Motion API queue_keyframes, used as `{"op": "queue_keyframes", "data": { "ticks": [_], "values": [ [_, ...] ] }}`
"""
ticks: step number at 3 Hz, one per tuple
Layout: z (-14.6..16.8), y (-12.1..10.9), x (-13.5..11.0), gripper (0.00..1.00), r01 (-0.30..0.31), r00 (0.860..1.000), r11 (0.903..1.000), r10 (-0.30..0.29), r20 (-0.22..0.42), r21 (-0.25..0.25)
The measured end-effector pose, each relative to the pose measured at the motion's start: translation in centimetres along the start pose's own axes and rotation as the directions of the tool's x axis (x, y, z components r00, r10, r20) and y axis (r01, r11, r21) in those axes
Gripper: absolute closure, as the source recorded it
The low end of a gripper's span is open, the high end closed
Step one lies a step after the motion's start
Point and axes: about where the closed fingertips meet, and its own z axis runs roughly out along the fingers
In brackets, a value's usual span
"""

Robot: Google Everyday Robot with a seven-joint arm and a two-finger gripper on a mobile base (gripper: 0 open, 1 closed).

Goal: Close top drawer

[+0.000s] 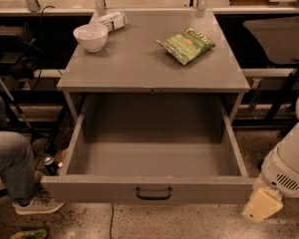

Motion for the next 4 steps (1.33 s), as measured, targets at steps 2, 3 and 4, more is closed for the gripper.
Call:
{"op": "queue_keyframes", "data": {
  "ticks": [2, 3, 4],
  "values": [
    [5.7, 0.2, -0.5, 0.88, -0.001, 1.000, 0.9989, 0.002, 0.030, -0.047],
    [9.2, -0.7, -1.4, 1.00, -0.029, 0.997, 0.9993, 0.031, 0.066, -0.022],
    [11.3, -2.5, -3.6, 1.00, -0.066, 0.990, 0.9971, 0.061, 0.127, 0.037]
  ]
}}
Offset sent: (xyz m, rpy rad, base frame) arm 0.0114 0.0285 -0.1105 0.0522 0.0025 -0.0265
